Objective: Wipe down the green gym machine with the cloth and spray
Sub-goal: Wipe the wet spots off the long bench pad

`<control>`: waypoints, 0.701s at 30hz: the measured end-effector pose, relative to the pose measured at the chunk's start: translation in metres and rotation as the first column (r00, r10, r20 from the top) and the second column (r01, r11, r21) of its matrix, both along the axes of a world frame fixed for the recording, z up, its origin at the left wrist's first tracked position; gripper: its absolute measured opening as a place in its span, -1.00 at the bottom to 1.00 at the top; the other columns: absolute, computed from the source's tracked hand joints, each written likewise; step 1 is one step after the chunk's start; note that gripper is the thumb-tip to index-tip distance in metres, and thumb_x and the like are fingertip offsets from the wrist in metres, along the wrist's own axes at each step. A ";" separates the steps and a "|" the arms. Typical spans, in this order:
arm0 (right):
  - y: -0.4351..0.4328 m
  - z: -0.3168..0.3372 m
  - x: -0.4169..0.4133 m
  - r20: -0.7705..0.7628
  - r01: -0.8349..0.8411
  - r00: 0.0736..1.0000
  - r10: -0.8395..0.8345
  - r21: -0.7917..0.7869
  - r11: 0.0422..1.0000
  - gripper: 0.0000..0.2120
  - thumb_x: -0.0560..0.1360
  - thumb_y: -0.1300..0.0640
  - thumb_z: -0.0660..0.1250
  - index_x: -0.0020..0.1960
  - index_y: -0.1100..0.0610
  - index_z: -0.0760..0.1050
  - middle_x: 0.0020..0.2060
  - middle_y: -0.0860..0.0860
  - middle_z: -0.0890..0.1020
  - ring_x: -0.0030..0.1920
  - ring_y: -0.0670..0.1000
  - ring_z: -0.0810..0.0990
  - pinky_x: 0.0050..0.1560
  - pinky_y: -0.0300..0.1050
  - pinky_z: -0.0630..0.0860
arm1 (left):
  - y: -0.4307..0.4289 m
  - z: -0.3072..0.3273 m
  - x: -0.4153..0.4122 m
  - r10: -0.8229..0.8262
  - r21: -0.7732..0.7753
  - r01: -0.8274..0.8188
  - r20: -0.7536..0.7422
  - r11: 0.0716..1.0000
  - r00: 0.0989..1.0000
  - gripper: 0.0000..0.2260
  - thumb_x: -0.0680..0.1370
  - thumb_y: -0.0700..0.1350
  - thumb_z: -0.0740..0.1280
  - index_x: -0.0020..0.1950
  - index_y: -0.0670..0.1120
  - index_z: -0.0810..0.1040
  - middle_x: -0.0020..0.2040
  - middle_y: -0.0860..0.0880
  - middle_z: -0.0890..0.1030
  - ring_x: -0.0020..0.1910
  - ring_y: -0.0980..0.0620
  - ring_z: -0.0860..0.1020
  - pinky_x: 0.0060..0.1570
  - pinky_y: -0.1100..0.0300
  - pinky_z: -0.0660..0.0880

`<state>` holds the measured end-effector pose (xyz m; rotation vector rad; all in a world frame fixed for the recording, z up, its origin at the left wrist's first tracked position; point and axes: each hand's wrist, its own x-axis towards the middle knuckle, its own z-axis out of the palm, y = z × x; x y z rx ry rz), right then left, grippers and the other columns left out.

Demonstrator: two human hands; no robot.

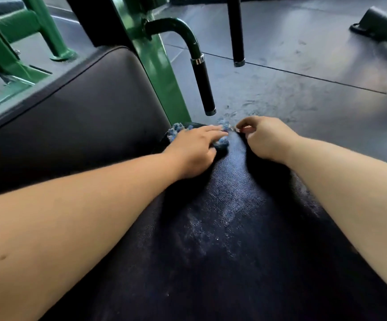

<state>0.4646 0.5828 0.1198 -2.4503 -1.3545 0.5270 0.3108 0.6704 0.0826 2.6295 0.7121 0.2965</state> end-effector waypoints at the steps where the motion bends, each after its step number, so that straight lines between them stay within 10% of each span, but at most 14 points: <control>1: -0.001 -0.003 0.002 -0.042 0.011 0.999 -0.010 0.027 1.000 -0.63 0.50 0.29 0.19 0.22 0.02 0.55 0.15 0.01 0.65 0.19 0.02 0.56 0.23 -0.21 0.42 | 0.001 0.001 0.002 -0.053 0.005 0.053 -0.024 0.999 0.998 -0.54 0.53 -0.22 0.19 0.43 0.03 0.40 0.48 0.03 0.34 0.46 0.05 0.28 0.44 0.13 0.17; 7: -0.008 -0.011 0.005 -0.121 0.033 0.992 -0.018 0.125 0.992 -0.51 0.46 0.36 0.12 0.32 0.07 0.48 0.20 -0.01 0.62 0.26 -0.01 0.53 0.37 -0.16 0.34 | 0.037 0.010 0.026 0.340 -0.031 -0.357 -0.233 0.934 0.911 -0.80 0.59 -0.09 0.12 0.12 -0.05 0.49 0.28 -0.15 0.52 0.25 -0.18 0.46 0.16 0.09 0.36; 13: -0.009 -0.007 0.012 -0.262 0.166 0.959 -0.109 0.207 0.964 -0.39 0.46 0.42 0.10 0.50 0.15 0.27 0.32 0.02 0.53 0.34 -0.04 0.46 0.29 -0.36 0.28 | -0.004 0.018 0.055 -0.017 -0.077 0.009 -0.106 0.997 0.994 -0.78 0.59 -0.10 0.16 0.17 -0.01 0.52 0.28 -0.08 0.55 0.27 -0.10 0.47 0.19 0.11 0.37; 21: -0.009 -0.009 0.003 -0.133 0.017 0.991 0.003 0.149 0.989 -0.39 0.48 0.36 0.09 0.52 0.10 0.27 0.35 0.04 0.51 0.40 -0.01 0.40 0.41 -0.25 0.22 | 0.048 0.003 0.009 0.429 0.032 -0.436 -0.258 0.899 0.866 -0.74 0.62 -0.06 0.06 0.18 -0.10 0.46 0.28 -0.20 0.51 0.23 -0.22 0.45 0.12 0.07 0.35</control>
